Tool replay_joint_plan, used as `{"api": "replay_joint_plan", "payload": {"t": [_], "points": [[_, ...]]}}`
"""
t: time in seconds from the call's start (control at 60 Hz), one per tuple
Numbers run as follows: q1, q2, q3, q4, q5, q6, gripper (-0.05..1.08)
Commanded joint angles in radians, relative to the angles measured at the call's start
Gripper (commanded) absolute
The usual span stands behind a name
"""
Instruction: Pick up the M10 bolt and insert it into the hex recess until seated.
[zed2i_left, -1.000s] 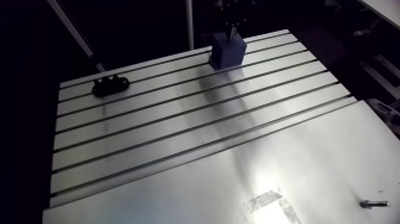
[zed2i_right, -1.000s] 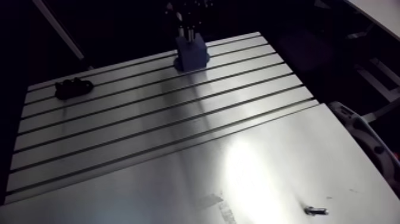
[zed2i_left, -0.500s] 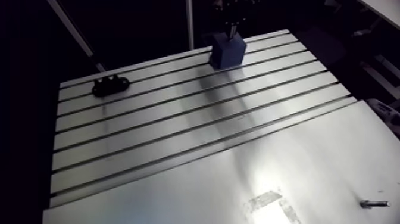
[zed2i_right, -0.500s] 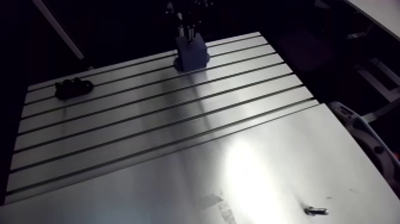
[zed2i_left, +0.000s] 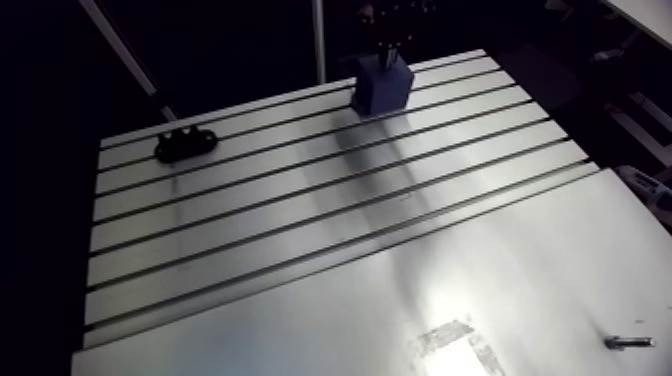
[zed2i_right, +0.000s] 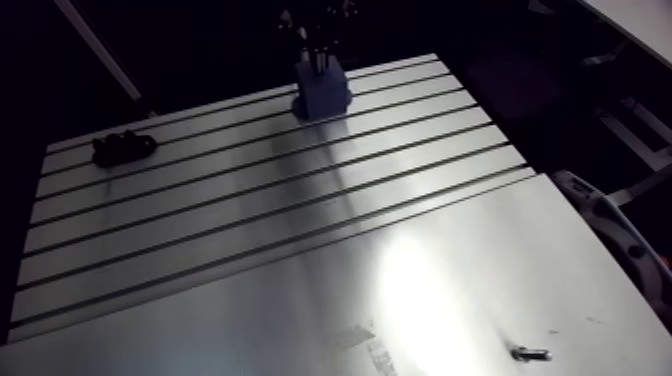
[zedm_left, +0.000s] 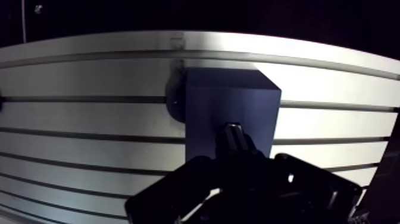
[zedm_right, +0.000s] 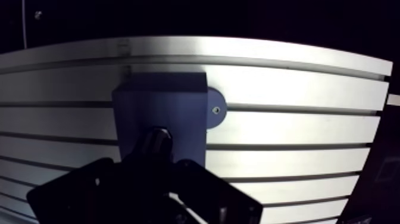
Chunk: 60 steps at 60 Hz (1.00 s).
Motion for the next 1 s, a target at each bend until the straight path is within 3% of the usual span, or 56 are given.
{"api": "replay_joint_plan", "payload": {"t": [0.017,1.0], "points": [[-0.001,-0.001,0.004,-0.003,-0.002,-0.008,1.08],[-0.007,-0.018,-0.005,0.008,0.000,-0.011,1.08]]}}
